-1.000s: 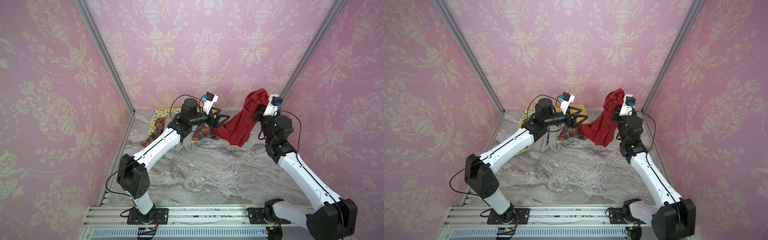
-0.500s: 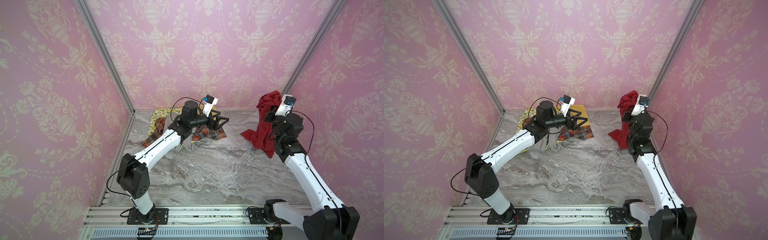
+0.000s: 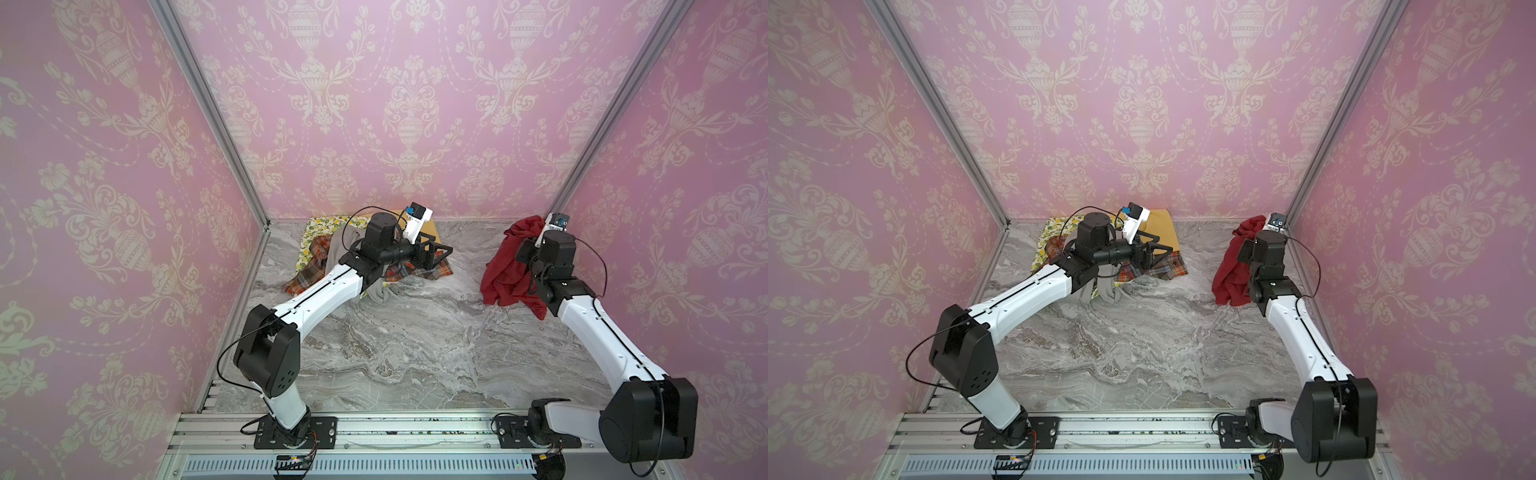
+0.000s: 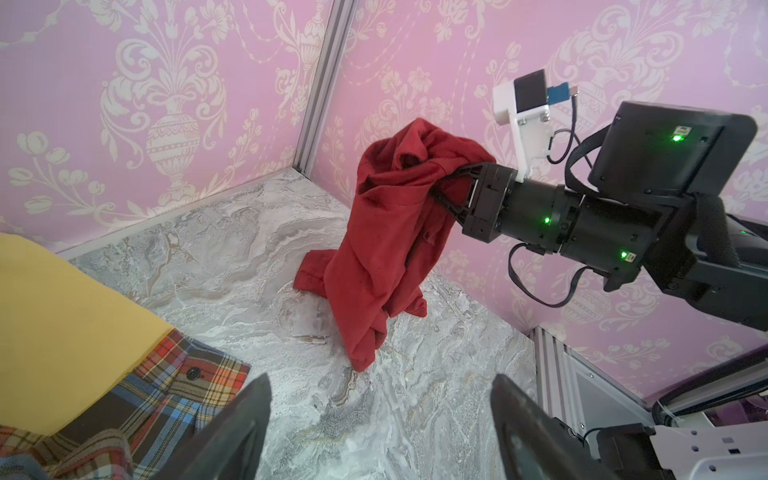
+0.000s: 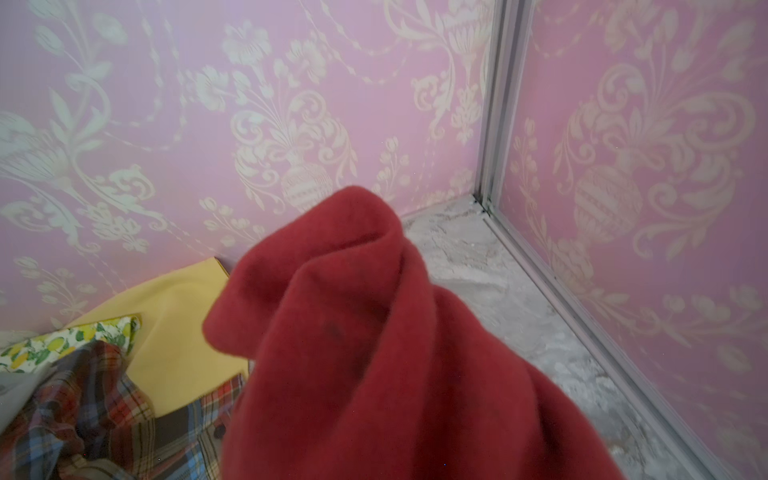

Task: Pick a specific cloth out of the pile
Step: 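Carry the red fleece away from the pile with the right gripper and lower it, then open the right gripper to release the red fleece on the bare table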

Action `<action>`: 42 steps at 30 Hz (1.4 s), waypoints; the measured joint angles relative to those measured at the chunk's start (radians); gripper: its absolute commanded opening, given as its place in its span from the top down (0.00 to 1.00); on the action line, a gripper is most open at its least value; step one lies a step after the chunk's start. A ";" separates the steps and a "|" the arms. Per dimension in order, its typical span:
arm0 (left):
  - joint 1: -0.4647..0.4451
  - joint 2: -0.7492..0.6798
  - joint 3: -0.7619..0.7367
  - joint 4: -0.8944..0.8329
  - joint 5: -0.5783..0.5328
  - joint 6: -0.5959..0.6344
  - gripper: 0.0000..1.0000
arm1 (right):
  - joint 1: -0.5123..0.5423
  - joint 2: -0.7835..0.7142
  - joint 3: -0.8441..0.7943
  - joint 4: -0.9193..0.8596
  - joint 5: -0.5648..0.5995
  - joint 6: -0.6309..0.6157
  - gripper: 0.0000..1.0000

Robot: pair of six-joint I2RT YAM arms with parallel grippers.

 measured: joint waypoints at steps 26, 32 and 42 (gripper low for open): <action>0.072 -0.014 -0.154 0.105 -0.093 -0.083 0.17 | -0.104 0.563 0.222 -0.357 -0.241 0.129 0.48; 0.090 -0.014 -0.154 0.121 -0.109 -0.091 0.17 | -0.145 0.661 0.363 -0.388 -0.261 0.120 0.45; 0.125 -0.005 -0.154 0.123 -0.129 -0.095 0.16 | -0.203 0.875 0.681 -0.464 -0.288 0.119 0.42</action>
